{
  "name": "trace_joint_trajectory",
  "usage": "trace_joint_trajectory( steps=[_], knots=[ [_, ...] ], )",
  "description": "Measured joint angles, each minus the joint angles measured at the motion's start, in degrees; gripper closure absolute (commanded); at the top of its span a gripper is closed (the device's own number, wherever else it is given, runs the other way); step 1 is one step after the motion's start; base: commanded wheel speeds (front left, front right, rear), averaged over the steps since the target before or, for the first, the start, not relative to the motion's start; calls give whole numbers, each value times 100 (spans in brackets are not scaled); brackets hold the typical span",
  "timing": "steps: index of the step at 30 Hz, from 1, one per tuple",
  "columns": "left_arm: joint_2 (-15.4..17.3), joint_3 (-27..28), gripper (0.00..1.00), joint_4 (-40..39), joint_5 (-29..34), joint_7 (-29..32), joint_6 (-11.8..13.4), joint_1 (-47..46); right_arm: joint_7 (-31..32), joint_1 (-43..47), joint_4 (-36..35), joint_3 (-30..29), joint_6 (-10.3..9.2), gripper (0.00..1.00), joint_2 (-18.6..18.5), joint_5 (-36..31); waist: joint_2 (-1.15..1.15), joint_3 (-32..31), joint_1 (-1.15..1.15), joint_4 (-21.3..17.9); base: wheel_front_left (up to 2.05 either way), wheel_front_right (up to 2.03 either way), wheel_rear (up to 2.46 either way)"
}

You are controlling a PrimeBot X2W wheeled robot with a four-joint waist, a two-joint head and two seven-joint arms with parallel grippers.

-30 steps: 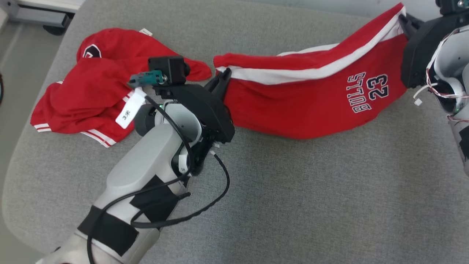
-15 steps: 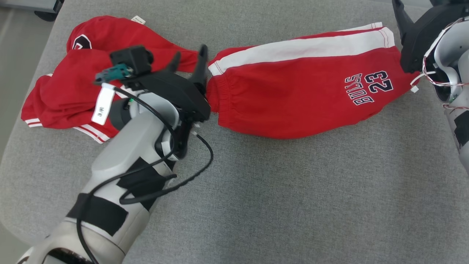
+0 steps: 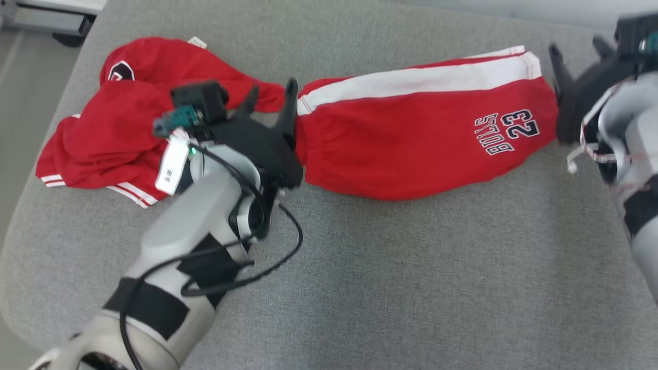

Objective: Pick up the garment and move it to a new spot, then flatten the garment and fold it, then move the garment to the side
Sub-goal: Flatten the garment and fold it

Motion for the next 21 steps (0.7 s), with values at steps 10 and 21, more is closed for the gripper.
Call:
trace_joint_trajectory(
  steps=[10,21],
  knots=[
    [11,-355,0,142,-79,10,-171,834,-291,954,311,19,131,0,-77,55,0,-656,-1,-75,0,0,0],
    [31,-777,0,383,-38,199,-420,1415,-389,1765,478,60,202,0,379,252,-1,-1372,-2,-240,0,0,0]
  ],
)
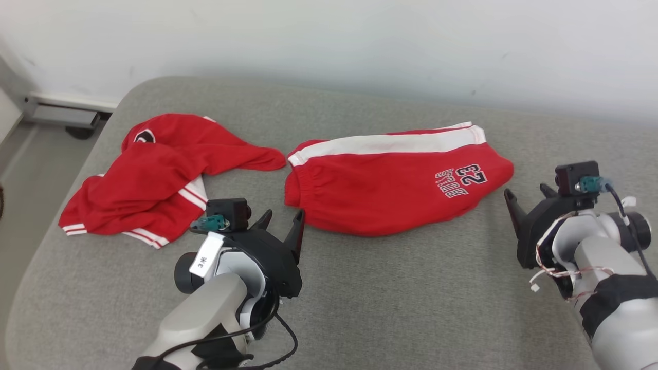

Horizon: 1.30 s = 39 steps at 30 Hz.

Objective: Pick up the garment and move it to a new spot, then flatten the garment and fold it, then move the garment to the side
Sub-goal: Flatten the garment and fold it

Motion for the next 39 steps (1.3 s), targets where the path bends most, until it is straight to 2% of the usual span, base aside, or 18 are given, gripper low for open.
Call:
trace_joint_trajectory(
  steps=[10,16,24,39],
  knots=[
    [0,-323,0,46,302,88,-38,-13,8,86,-13,20,21,0,70,45,0,142,1,-133,0,0,0],
    [1,-327,0,42,305,78,70,-168,7,-27,-64,-73,18,0,96,145,0,423,2,-115,0,0,0],
    [-1,-301,0,-80,297,3,213,-524,-2,-400,-100,-334,-37,0,90,396,1,794,3,-24,0,0,0],
    [-3,-481,0,-241,265,-48,263,-658,7,-757,145,-567,-158,0,82,580,1,1141,2,256,0,0,0]
  ],
)
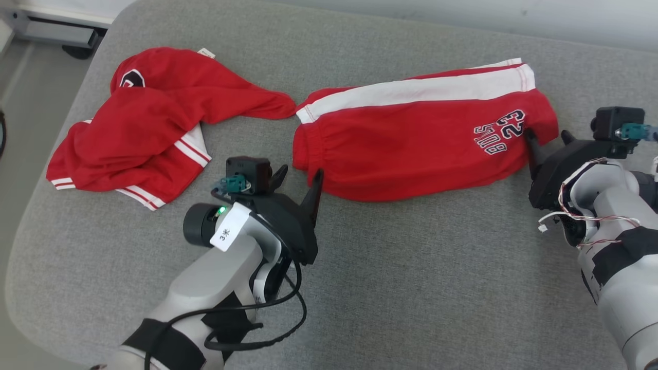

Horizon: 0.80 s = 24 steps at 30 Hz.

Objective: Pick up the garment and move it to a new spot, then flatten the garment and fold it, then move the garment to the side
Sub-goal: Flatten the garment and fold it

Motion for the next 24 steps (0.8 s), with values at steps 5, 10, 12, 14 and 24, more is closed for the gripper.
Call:
trace_joint_trajectory(
  steps=[5,10,12,14,24],
  knots=[
    [-1,-52,0,-121,-27,-5,20,-97,38,-38,90,-131,-30,0,3,169,0,80,0,73,0,0,0],
    [0,-141,0,-219,-74,-56,46,-168,45,-159,189,-268,-27,0,1,292,0,127,0,139,0,0,0],
    [0,-142,0,-229,-108,-76,47,-230,47,-254,231,-325,-23,0,5,375,1,141,-1,160,0,0,0],
    [0,-157,12,-232,-120,-80,47,-230,59,-275,252,-334,-19,25,8,381,0,149,-1,167,0,0,0],
    [0,-353,100,-246,-145,-74,47,-291,148,-358,439,-286,30,100,42,413,0,173,-1,172,0,0,0]
  ],
)
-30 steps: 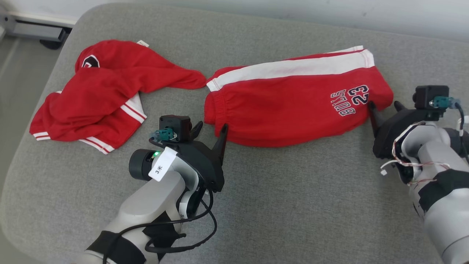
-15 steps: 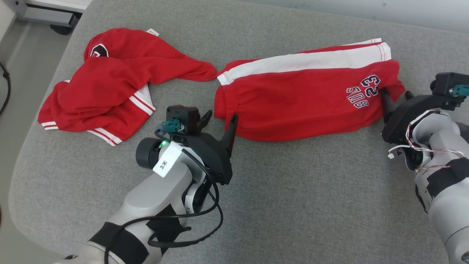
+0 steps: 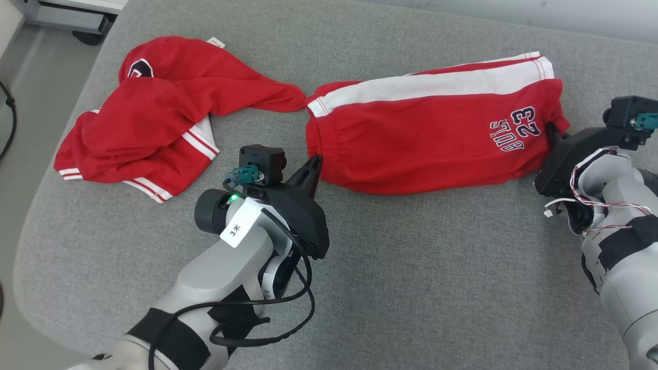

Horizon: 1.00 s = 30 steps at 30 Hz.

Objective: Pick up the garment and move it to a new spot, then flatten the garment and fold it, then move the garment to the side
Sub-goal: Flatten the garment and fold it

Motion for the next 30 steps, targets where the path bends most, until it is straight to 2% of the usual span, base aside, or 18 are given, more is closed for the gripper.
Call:
trace_joint_trajectory(
  steps=[11,12,13,18,25,30],
  knots=[
    [0,-79,100,65,-227,25,-8,0,-2,-5,159,60,51,100,-15,-1,0,-68,0,-34,0,0,0],
    [2,-76,65,70,-237,25,-8,1,-2,-5,167,60,52,100,-15,-1,0,-74,0,-33,0,0,0],
    [2,-71,0,70,-261,24,-9,1,-3,-6,178,62,55,100,-16,-1,0,-79,0,-30,0,0,0],
    [2,-20,0,114,-332,-3,-112,0,-10,-5,226,64,56,100,-31,-1,0,-106,0,0,0,0,0],
    [4,-132,0,46,-396,-8,-453,9,-56,-5,328,62,57,100,-82,-1,0,-139,0,101,0,0,0],
    [-1,-181,0,-11,-526,-8,-508,40,-58,-44,353,100,57,100,-34,-1,0,-139,0,95,0,0,0]
  ],
)
